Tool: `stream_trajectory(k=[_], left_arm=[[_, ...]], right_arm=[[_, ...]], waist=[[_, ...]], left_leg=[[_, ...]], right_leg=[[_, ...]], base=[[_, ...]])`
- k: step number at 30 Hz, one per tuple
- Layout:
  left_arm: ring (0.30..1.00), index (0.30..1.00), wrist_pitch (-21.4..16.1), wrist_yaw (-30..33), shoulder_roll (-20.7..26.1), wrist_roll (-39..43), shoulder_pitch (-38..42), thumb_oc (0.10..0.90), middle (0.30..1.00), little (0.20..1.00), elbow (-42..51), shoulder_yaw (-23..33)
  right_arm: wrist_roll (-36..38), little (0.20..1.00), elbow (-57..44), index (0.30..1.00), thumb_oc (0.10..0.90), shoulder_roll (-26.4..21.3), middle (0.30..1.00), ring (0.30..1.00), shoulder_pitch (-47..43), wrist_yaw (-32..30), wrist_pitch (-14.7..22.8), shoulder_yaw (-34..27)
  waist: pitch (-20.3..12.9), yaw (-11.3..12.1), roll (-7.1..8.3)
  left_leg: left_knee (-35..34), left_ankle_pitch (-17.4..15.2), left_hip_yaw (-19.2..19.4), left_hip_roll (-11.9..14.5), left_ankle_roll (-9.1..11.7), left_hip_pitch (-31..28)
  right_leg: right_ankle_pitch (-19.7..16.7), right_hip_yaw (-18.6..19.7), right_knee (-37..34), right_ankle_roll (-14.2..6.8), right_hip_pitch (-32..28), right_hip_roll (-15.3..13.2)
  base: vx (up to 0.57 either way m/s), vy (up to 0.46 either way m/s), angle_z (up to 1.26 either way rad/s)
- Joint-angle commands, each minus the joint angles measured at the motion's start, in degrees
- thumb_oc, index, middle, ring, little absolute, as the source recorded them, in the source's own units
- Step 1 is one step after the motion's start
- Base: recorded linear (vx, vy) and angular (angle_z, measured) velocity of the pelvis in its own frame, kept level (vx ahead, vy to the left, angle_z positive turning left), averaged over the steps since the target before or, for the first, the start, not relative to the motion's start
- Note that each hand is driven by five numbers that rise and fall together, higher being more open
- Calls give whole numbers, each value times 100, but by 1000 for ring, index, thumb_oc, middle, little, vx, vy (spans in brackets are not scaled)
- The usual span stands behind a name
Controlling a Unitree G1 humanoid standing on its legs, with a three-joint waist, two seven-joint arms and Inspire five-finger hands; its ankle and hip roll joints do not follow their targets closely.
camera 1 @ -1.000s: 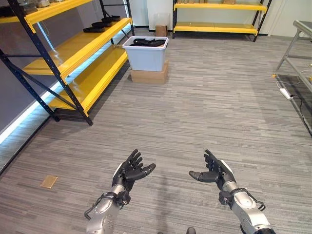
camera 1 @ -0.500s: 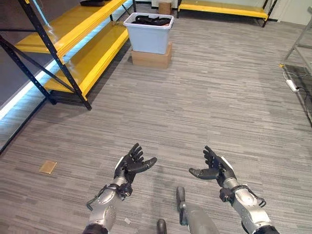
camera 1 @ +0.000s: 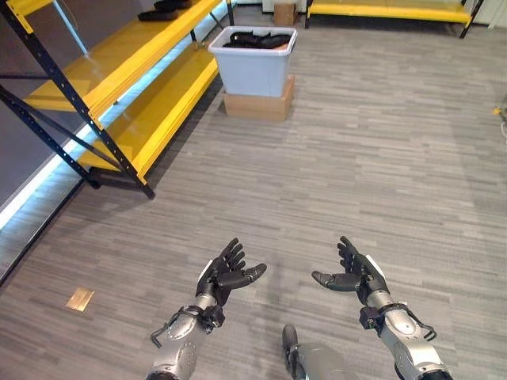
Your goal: Move parts from the plastic box to the shelf.
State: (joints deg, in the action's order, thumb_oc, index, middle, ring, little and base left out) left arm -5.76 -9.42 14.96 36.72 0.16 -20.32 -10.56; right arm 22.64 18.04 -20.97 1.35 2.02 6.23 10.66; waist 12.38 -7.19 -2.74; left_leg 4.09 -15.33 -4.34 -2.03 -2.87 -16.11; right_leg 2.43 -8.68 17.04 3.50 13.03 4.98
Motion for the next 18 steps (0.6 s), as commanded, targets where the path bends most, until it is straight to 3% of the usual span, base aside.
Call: stream_trajectory(k=[1,2,3,5,6,7,8,9,12,14,17,18], left_arm=[[1000,1000,-550,-156,243,-33,33,900,1000,1000,443,160],[1000,1000,-556,-158,246,-21,34,900,1000,1000,438,162],[1000,1000,-547,-133,247,101,106,900,1000,1000,344,140],[1000,1000,-515,-90,227,259,225,900,1000,1000,240,66],[1000,1000,-555,9,152,257,265,900,1000,1000,128,17],[1000,1000,-553,37,150,258,266,900,1000,1000,121,11],[1000,1000,-578,59,89,225,270,900,1000,1000,72,4],[1000,1000,-655,78,25,134,287,900,1000,1000,41,-5],[1000,1000,-768,174,9,99,293,900,1000,1000,35,-6],[1000,1000,-894,230,50,149,279,900,1000,1000,52,110],[1000,1000,-1389,264,182,129,266,900,1000,1000,108,354],[1000,1000,-1621,359,200,108,255,900,1000,1000,219,505]], right_arm=[[76,1000,-400,1000,900,54,1000,1000,-140,83,578,-11],[67,1000,-399,1000,900,56,1000,1000,-134,81,579,-10],[-312,1000,-350,1000,900,20,1000,1000,-104,-141,691,18],[-599,1000,-284,1000,900,-67,1000,1000,-129,-219,752,93],[-433,1000,-223,1000,900,-122,1000,1000,-129,-323,786,146],[-429,1000,-212,1000,900,-125,1000,1000,-132,-347,786,147],[-537,1000,-208,1000,900,-159,1000,1000,-148,-385,780,169],[-520,1000,-169,1000,900,-180,1000,1000,-211,-361,799,239],[-463,1000,-115,1000,900,-173,1000,1000,-293,-318,811,290],[-506,1000,-71,1000,900,-138,1000,1000,-384,-209,812,305],[-437,1000,-3,1000,900,-63,1000,1000,-559,-148,735,392],[-407,1000,53,1000,900,-28,1000,1000,-651,-147,704,483]], waist=[[-274,-18,-33],[-289,-24,-28],[-339,-86,-80],[-368,-113,-90],[-329,-132,-26],[-338,-133,-8],[-313,-106,140],[-283,-68,177],[-236,-7,197],[-171,67,254],[-75,229,361],[-70,400,359]], left_leg=[[878,883,39,-720,-6,141],[912,923,39,-727,7,170],[1624,1396,114,-718,258,329],[2155,1669,239,-743,416,631],[3233,1833,579,-693,610,1155],[3316,1856,611,-692,625,1236],[4205,1757,1010,-519,694,1723],[4457,1645,1172,-396,671,1974],[4214,1487,1185,-353,571,2134],[3650,1249,1289,-218,376,2197],[2350,1090,1369,-18,174,2243],[1365,1243,1111,2,227,2382]], right_leg=[[-78,-62,-276,-308,-73,-233],[-89,-58,-297,-304,-71,-241],[-8,4,-359,-246,-175,-237],[81,118,-408,-209,-253,-251],[151,297,-473,-167,-497,-311],[141,316,-504,-164,-523,-326],[103,318,-711,-156,-791,-461],[96,303,-816,-151,-917,-501],[101,357,-911,-161,-1059,-495],[105,416,-972,-187,-1186,-503],[151,539,-1027,-243,-1411,-512],[215,695,-1143,-296,-1654,-458]], base=[[291,-136,5],[309,-145,1],[250,-124,1],[336,-167,9],[325,-162,18],[377,-237,15],[269,-187,0],[273,-173,-2],[137,-29,-1],[180,-16,0],[198,77,-4],[230,131,-18]])
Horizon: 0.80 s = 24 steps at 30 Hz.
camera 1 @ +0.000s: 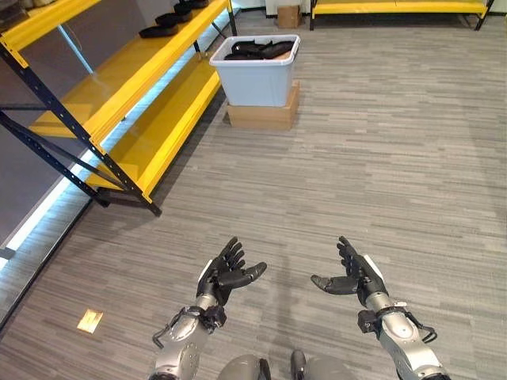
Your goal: Move parts from the plastic box to the shelf.
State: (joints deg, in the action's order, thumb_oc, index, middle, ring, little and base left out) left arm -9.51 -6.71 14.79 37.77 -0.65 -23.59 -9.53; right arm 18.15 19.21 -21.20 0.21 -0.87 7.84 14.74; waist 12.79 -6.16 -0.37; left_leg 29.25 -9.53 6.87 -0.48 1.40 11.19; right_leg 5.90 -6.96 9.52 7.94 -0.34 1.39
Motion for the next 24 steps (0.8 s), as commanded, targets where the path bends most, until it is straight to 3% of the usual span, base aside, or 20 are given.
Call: stream_trajectory(k=[1,2,3,4,6,8,10,14,17,21,24], left_arm=[[1000,1000,-1281,105,217,-32,333,900,1000,1000,557,424],[1000,1000,-1337,138,218,-171,212,900,1000,1000,666,635],[1000,1000,-1363,149,215,-202,193,900,1000,1000,685,669],[1000,1000,-1389,208,239,-304,76,900,1000,1000,776,857],[1000,1000,-1416,220,237,-386,59,900,1000,1000,744,957],[1000,1000,-1536,349,217,-672,101,900,1000,1000,540,1049],[1000,1000,-1592,583,228,-1036,148,900,1000,1000,435,1034],[1000,1000,-1313,1092,445,-1856,324,900,1000,1000,276,880],[1000,1000,-972,908,692,-1922,472,900,1000,1000,297,622],[1000,1000,-750,672,915,-2243,627,900,1000,1000,467,204],[1000,1000,-544,516,1036,-2207,650,900,1000,1000,685,36]], right_arm=[[52,1000,-55,1000,900,2,1000,1000,-549,145,534,89],[297,1000,-37,1000,900,44,1000,1000,-584,213,372,164],[341,1000,-35,1000,900,49,1000,1000,-587,231,351,171],[323,1000,-14,1000,900,90,1000,1000,-605,371,285,196],[290,1000,-40,1000,900,111,1000,1000,-588,464,224,264],[232,1000,-77,1000,900,85,1000,1000,-571,678,156,386],[268,1000,-84,1000,900,60,1000,1000,-579,763,124,430],[461,1000,-58,1000,900,-8,1000,1000,-677,815,160,501],[547,1000,-75,1000,900,40,1000,1000,-645,649,263,422],[648,1000,-219,1000,900,188,1000,1000,-565,-587,361,180],[433,1000,-294,1000,900,341,1000,1000,-404,-840,383,-158]], waist=[[-116,322,126],[-104,498,103],[-109,521,95],[-93,615,75],[-57,642,81],[5,604,71],[50,571,38],[48,573,-109],[-79,604,-122],[-187,600,-41],[-262,597,-86]], left_leg=[[-1284,705,-45,-153,-189,-339],[-2229,1070,-388,31,-40,-330],[-2328,1151,-427,75,-9,-318],[-2817,1592,-577,482,148,-255],[-3171,1719,-602,718,215,-254],[-3425,1655,-677,1138,321,-102],[-3408,1664,-695,1211,363,-135],[-2973,1671,-782,1089,426,-257],[-2387,1327,-715,643,291,-287],[-2147,935,-665,105,-175,-365],[-2221,743,-608,-202,-502,-509]], right_leg=[[-132,545,-410,-747,-342,-95],[-19,687,-480,-785,-623,-63],[-19,705,-491,-784,-641,-54],[108,780,-508,-781,-861,-70],[215,856,-474,-802,-1010,-135],[450,940,-209,-862,-1126,-294],[601,982,-15,-886,-1154,-355],[878,1061,286,-1018,-1188,-488],[800,854,597,-1241,-1179,-826],[-70,773,1492,-1367,-864,-1122],[-792,614,2577,-1358,-532,-1325]], base=[[363,186,-47],[249,115,-60],[442,196,-71],[359,162,-68],[400,217,-67],[474,320,-50],[380,303,-46],[420,379,-45],[462,462,-35],[305,344,-9],[316,400,3]])
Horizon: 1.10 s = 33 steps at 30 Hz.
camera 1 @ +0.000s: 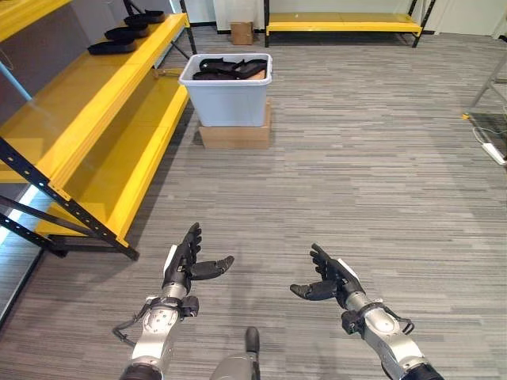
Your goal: Move parts from the plastic box to the shelf.
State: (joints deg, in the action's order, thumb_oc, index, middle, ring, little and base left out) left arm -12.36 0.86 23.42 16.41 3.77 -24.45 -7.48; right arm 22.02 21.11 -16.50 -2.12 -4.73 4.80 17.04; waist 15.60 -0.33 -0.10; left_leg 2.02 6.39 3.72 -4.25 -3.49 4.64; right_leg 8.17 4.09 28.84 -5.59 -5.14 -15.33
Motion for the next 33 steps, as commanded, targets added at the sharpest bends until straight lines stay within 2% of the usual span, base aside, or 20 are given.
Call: stream_trajectory(k=[1,4,5,6,7,8,9,10,11,14,18,21,23,26,27,28,29,30,32,33], left_arm=[[1000,1000,-221,-267,184,-3,210,900,1000,1000,805,-229],[1000,1000,-285,-279,193,192,178,900,1000,1000,803,-352],[1000,1000,-328,-285,227,300,127,900,1000,1000,831,-378],[1000,1000,-335,-285,237,330,113,900,1000,1000,839,-371],[1000,1000,-318,-290,248,428,93,900,1000,1000,849,-321],[1000,1000,-324,-298,250,461,89,900,1000,1000,847,-293],[1000,1000,-300,-320,217,462,90,900,1000,1000,857,-233],[1000,1000,-286,-320,204,463,95,900,1000,1000,864,-221],[1000,1000,-147,-242,97,415,134,900,1000,1000,923,-236],[1000,1000,-120,-134,-74,328,84,900,1000,1000,904,-343],[1000,1000,-205,-84,-200,152,-3,900,1000,1000,850,-442],[1000,1000,-187,-80,-233,146,15,900,1000,1000,893,-525],[1000,1000,-247,-71,-218,195,43,900,1000,1000,915,-542],[1000,1000,-198,-47,-226,226,85,900,1000,1000,946,-554],[1000,1000,-191,-54,-236,242,93,900,1000,1000,942,-551],[1000,1000,-166,-67,-250,290,106,900,1000,1000,948,-556],[1000,1000,-201,-107,-270,386,122,900,1000,1000,936,-577],[1000,1000,-205,-105,-290,454,142,900,1000,1000,938,-601],[1000,1000,-173,-86,-324,532,196,900,1000,1000,947,-644],[1000,1000,-164,-89,-328,540,212,900,1000,1000,950,-656]], right_arm=[[-81,1000,-455,1000,900,-68,1000,1000,-128,-442,721,-411],[-232,1000,-461,1000,900,-50,1000,1000,-159,-436,717,-386],[-257,1000,-490,1000,900,-84,1000,1000,-166,-373,727,-359],[-263,1000,-496,1000,900,-104,1000,1000,-175,-327,706,-364],[-287,1000,-501,1000,900,-172,1000,1000,-206,-220,693,-384],[-278,1000,-504,1000,900,-206,1000,1000,-219,-204,691,-391],[-218,1000,-540,1000,900,-256,1000,1000,-226,-170,661,-390],[-203,1000,-544,1000,900,-271,1000,1000,-231,-167,666,-389],[-190,1000,-599,1000,900,-324,1000,1000,-180,-180,710,-430],[-271,1000,-677,1000,900,-336,1000,1000,-43,-197,841,-545],[-387,1000,-756,1000,900,-322,1000,1000,12,-398,880,-627],[-401,1000,-771,1000,900,-303,1000,1000,-33,-590,799,-583],[-431,1000,-773,1000,900,-317,1000,1000,-48,-587,758,-557],[-475,1000,-772,1000,900,-364,1000,1000,-39,-491,713,-573],[-469,1000,-772,1000,900,-377,1000,1000,-30,-465,714,-582],[-456,1000,-790,1000,900,-413,1000,1000,8,-381,684,-596],[-462,1000,-801,1000,900,-471,1000,1000,58,-307,673,-611],[-451,1000,-807,1000,900,-511,1000,1000,75,-290,666,-603],[-430,1000,-793,1000,900,-566,1000,1000,89,-283,716,-588],[-427,1000,-794,1000,900,-582,1000,1000,91,-288,724,-584]], waist=[[-549,54,-163],[-501,22,-213],[-434,-82,-252],[-416,-103,-254],[-386,-117,-252],[-379,-117,-236],[-320,-167,-154],[-316,-183,-139],[-291,-325,-21],[-301,-524,19],[-384,-667,-6],[-475,-711,9],[-470,-745,-50],[-485,-782,-108],[-494,-793,-124],[-530,-827,-186],[-577,-851,-251],[-593,-865,-264],[-588,-862,-246],[-577,-859,-201]], left_leg=[[423,-889,-189,93,-123,51],[242,-931,-73,21,-220,-181],[33,-901,-57,22,-204,-428],[-21,-895,-46,21,-188,-486],[-119,-886,-12,21,-153,-576],[-149,-889,5,4,-148,-607],[-204,-964,4,-84,-149,-791],[-213,-979,-1,-101,-148,-825],[-248,-1126,-182,-283,-153,-1063],[-226,-1353,-498,-420,-197,-1405],[-250,-1599,-706,-404,-244,-1704],[-116,-1794,-671,-406,-290,-1750],[111,-1936,-563,-336,-252,-1793],[512,-2045,-523,-316,-188,-1824],[597,-2027,-522,-314,-165,-1847],[756,-1825,-535,-275,-44,-1893],[1213,-1297,-488,-221,221,-1839],[1650,-961,-390,-198,384,-1724],[2311,-531,-254,-170,580,-1428],[2731,-459,-171,-189,635,-1234]], right_leg=[[-1142,-692,1136,21,87,181],[-1161,-756,1494,36,588,337],[-916,-830,1143,77,1061,814],[-800,-910,901,97,1167,941],[-654,-1130,215,127,1275,1161],[-637,-1208,-57,126,1316,1221],[-733,-1353,-821,80,1420,1314],[-795,-1378,-1047,73,1457,1346],[-1172,-1338,-2071,-18,1589,1443],[-1742,-1084,-2809,-213,1935,1456],[-1824,-775,-2876,-173,2004,1497],[-1832,-693,-2492,-135,2042,1494],[-1519,-740,-1972,25,2031,1523],[-1229,-745,-1757,186,1935,1522],[-1195,-755,-1740,209,1928,1528],[-1104,-780,-1725,277,1887,1574],[-980,-857,-1781,410,1758,1623],[-921,-900,-1849,483,1651,1614],[-863,-929,-1974,555,1463,1567],[-854,-920,-2022,572,1382,1523]], base=[[275,355,2],[266,266,-46],[258,134,-61],[312,102,-60],[239,46,-43],[327,20,-35],[248,-3,-18],[464,-8,-22],[420,3,-13],[514,-17,30],[460,-87,24],[404,-108,35],[555,-186,30],[388,-139,18],[432,-169,3],[402,-181,5],[430,-204,8],[287,-156,15],[158,-101,20],[217,-164,27]])
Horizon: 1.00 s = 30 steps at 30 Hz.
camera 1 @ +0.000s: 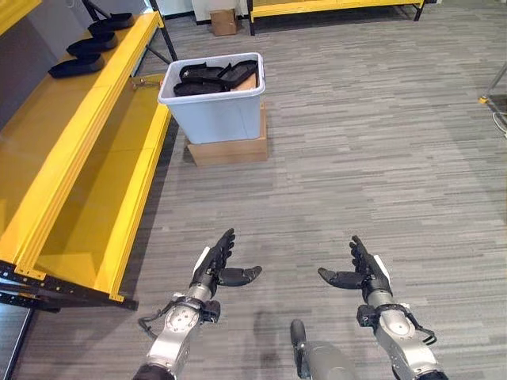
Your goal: Move parts from the plastic box to the shelf.
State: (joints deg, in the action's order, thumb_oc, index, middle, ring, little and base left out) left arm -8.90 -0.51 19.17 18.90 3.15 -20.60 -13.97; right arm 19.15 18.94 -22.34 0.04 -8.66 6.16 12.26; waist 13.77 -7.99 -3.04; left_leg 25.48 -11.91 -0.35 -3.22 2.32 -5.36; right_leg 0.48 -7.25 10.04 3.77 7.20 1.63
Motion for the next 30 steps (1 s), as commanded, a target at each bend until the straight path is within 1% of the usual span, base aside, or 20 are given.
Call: stream_trajectory(k=[1,2,3,4,6,7,8,9,10,12,13,17,18,20,23,26,27,28,29,30], left_arm=[[1000,1000,-432,47,65,297,323,900,1000,1000,558,-38],[1000,1000,54,-106,17,365,316,900,1000,1000,429,-36],[1000,1000,64,33,10,520,261,900,1000,1000,383,-6],[1000,1000,-87,161,29,704,148,900,1000,1000,281,91],[1000,1000,-210,137,125,579,-32,900,1000,1000,252,409],[1000,1000,-266,152,136,570,-98,900,1000,1000,261,509],[1000,1000,-317,151,141,546,-153,900,1000,1000,261,579],[1000,1000,-405,105,152,557,-265,900,1000,1000,264,696],[1000,1000,-410,63,151,599,-319,900,1000,1000,277,753],[1000,1000,-420,-65,97,525,-457,900,1000,1000,306,933],[1000,1000,-487,-36,67,450,-404,900,1000,1000,262,918],[1000,1000,-534,392,67,483,-235,900,1000,1000,198,850],[1000,1000,-449,452,86,386,-117,900,1000,1000,95,813],[1000,1000,-353,424,163,140,-3,900,1000,1000,12,730],[1000,1000,-284,520,303,-19,39,900,1000,1000,76,656],[1000,1000,-244,631,380,-93,-78,900,1000,1000,220,754],[1000,1000,-229,700,406,-178,-127,900,1000,1000,271,801],[1000,1000,-222,706,405,-183,-130,900,1000,1000,274,805],[1000,1000,54,653,423,-174,-154,900,1000,1000,315,846],[1000,1000,88,593,424,-120,-142,900,1000,1000,297,839]], right_arm=[[-141,1000,-561,1000,900,-45,1000,1000,-119,81,647,-77],[-94,1000,-473,1000,900,-74,1000,1000,-183,122,651,-45],[-128,1000,-449,1000,900,-82,1000,1000,-219,145,679,-25],[-261,1000,-475,1000,900,-67,1000,1000,-266,127,691,3],[-256,1000,-630,1000,900,-64,1000,1000,-282,118,516,-41],[-274,1000,-647,1000,900,-72,1000,1000,-271,171,490,-27],[-291,1000,-640,1000,900,-72,1000,1000,-263,224,480,-5],[-319,1000,-602,1000,900,-64,1000,1000,-259,319,512,38],[-285,1000,-588,1000,900,-61,1000,1000,-267,351,513,75],[-154,1000,-449,1000,900,-3,1000,1000,-371,547,484,174],[-36,1000,-366,1000,900,-34,1000,1000,-496,679,490,273],[90,1000,-335,1000,900,-70,1000,1000,-662,701,484,381],[98,1000,-346,1000,900,-31,1000,1000,-626,694,509,391],[154,1000,-362,1000,900,24,1000,1000,-599,592,482,394],[166,1000,-371,1000,900,153,1000,1000,-600,412,458,434],[152,1000,-394,1000,900,290,1000,1000,-602,342,495,426],[117,1000,-395,1000,900,363,1000,1000,-611,309,541,448],[113,1000,-395,1000,900,366,1000,1000,-613,306,543,450],[103,1000,-400,1000,900,450,1000,1000,-660,251,507,473],[108,1000,-399,1000,900,475,1000,1000,-673,226,495,485]], waist=[[-346,-57,200],[-261,38,264],[-223,89,275],[-175,157,294],[-64,310,291],[-46,384,274],[-35,435,259],[-43,540,226],[-38,604,227],[47,754,306],[98,786,265],[66,816,169],[50,803,147],[-30,850,170],[-109,996,232],[-172,1164,326],[-197,1235,383],[-212,1242,373],[-258,1310,378],[-275,1325,372]], left_leg=[[1308,1423,456,-311,132,406],[1648,1059,738,-139,-63,1173],[1386,940,797,-64,-158,1289],[669,768,885,13,-319,1279],[-1129,1011,990,222,-265,1315],[-1715,1240,871,277,-182,1351],[-2036,1453,773,339,-110,1372],[-2489,1804,588,519,4,1489],[-2764,1936,448,615,53,1558],[-3048,1959,181,927,129,1820],[-2948,1978,338,1075,176,1861],[-2774,2014,583,1163,234,1720],[-2544,1957,721,1110,221,1654],[-2270,1858,720,935,174,1628],[-1947,1527,523,578,-76,1606],[-1767,1323,421,290,-328,1633],[-1718,1214,391,124,-465,1620],[-1722,1218,387,128,-471,1633],[-1752,1120,371,-40,-636,1575],[-1763,1088,373,-89,-687,1565]], right_leg=[[-30,281,-261,-321,-101,-267],[138,416,-258,-309,-398,-275],[197,439,-229,-312,-464,-280],[267,461,-212,-345,-591,-299],[428,498,-261,-401,-1004,-212],[489,569,-336,-411,-1183,-149],[538,633,-382,-405,-1306,-105],[610,774,-445,-376,-1472,-35],[647,856,-471,-373,-1572,-24],[795,1067,-482,-414,-1916,-131],[967,1070,-366,-454,-2010,-223],[1219,825,-154,-515,-2015,-365],[1316,641,-28,-566,-2067,-441],[1282,409,37,-626,-2060,-546],[1120,191,326,-739,-1951,-810],[733,81,517,-874,-1925,-1022],[484,76,691,-923,-1887,-1138],[450,79,692,-922,-1868,-1130],[63,97,1135,-935,-1724,-1246],[-71,87,1348,-945,-1670,-1292]], base=[[366,-197,26],[430,-159,24],[435,-8,28],[393,117,11],[482,160,-36],[424,129,-46],[448,128,-31],[414,113,-19],[508,138,-39],[550,171,-74],[457,190,-64],[350,198,-34],[589,297,-31],[454,225,0],[386,219,-2],[281,180,22],[216,164,10],[283,272,-1],[221,248,4],[284,340,-3]])
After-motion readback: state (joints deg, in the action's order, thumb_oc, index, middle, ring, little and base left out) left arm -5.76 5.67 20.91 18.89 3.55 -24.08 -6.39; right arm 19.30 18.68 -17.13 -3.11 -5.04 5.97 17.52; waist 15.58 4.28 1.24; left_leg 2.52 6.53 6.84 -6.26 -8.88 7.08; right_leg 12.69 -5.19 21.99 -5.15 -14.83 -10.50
